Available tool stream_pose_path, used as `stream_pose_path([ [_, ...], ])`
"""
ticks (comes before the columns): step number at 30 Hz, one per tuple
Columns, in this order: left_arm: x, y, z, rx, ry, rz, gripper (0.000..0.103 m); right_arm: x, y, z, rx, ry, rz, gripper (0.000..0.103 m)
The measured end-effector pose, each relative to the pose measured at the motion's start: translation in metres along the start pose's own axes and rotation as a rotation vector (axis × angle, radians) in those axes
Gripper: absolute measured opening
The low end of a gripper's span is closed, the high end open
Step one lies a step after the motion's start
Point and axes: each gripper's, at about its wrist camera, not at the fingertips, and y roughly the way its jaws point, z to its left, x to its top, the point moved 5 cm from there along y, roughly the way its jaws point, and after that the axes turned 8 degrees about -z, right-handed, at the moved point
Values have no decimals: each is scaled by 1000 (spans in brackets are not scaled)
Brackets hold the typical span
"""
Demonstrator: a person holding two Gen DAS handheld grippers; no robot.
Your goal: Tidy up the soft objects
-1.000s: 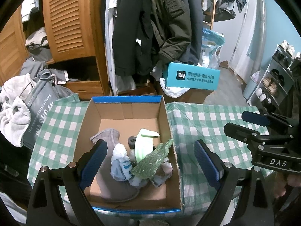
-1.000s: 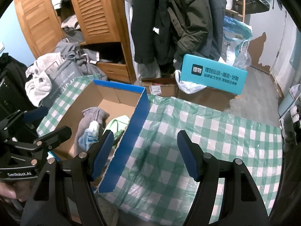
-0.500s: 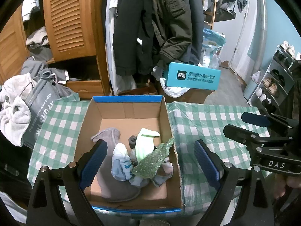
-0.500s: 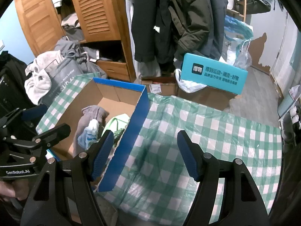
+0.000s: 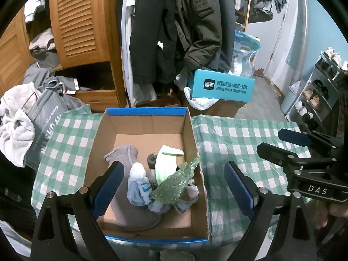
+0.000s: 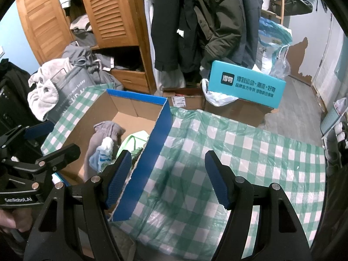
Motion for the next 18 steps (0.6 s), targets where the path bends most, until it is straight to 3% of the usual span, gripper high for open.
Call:
stream_pose_path([
  [18, 5, -7, -5, 21, 18, 10, 94, 0, 1, 1, -1, 1, 0, 69],
])
